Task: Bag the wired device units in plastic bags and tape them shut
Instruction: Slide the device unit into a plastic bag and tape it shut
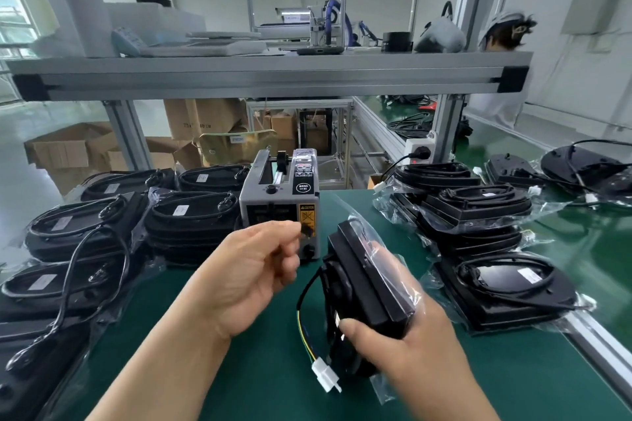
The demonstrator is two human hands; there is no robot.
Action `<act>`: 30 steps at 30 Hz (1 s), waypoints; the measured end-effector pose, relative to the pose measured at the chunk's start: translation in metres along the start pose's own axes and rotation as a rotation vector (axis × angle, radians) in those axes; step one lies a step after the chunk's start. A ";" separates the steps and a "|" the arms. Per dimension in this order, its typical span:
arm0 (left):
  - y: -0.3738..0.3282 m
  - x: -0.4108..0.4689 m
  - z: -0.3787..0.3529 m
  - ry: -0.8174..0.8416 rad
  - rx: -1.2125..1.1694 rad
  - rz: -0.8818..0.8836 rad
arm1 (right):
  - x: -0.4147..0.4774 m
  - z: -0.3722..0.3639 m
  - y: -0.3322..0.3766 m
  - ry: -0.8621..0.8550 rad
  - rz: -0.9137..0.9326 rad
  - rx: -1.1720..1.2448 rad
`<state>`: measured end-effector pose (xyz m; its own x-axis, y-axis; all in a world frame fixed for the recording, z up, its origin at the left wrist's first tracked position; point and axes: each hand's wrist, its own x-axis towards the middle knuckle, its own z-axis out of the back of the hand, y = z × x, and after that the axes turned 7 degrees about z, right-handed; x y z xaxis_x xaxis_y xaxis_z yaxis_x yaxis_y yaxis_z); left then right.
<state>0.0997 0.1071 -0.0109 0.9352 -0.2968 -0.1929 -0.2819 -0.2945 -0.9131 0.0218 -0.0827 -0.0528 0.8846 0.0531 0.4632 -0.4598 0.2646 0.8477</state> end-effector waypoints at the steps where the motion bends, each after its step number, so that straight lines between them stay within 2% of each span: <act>1: -0.001 -0.015 -0.008 0.080 0.078 -0.015 | 0.000 0.000 -0.001 0.004 0.004 -0.002; 2: -0.001 -0.026 -0.017 0.110 0.151 -0.034 | -0.001 0.000 -0.001 0.016 0.005 -0.005; 4: -0.002 -0.036 -0.030 0.047 0.282 -0.087 | -0.002 -0.002 -0.002 0.032 0.003 -0.005; 6: -0.001 -0.037 -0.038 -0.026 0.331 -0.125 | -0.004 -0.004 -0.003 0.045 0.003 -0.001; 10: -0.002 -0.034 -0.041 -0.050 0.462 -0.135 | -0.006 -0.006 -0.003 0.065 0.002 0.010; 17: -0.009 -0.046 -0.034 0.101 0.697 -0.158 | -0.006 -0.005 -0.003 0.075 -0.011 0.035; 19: -0.011 -0.044 -0.038 0.106 0.686 -0.203 | -0.005 -0.005 -0.001 0.099 -0.009 0.038; 24: -0.018 -0.043 -0.052 0.330 0.500 -0.252 | -0.007 -0.013 0.005 0.145 0.017 -0.050; 28: -0.017 -0.042 -0.033 0.217 0.195 -0.260 | -0.006 -0.006 0.002 0.057 0.005 0.035; 30: -0.012 -0.046 -0.024 0.151 0.242 -0.198 | -0.006 -0.002 0.000 0.052 0.008 0.050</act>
<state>0.0547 0.1027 0.0170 0.9192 -0.3922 0.0359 -0.0218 -0.1417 -0.9897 0.0163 -0.0808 -0.0565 0.8830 0.1053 0.4574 -0.4693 0.2154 0.8563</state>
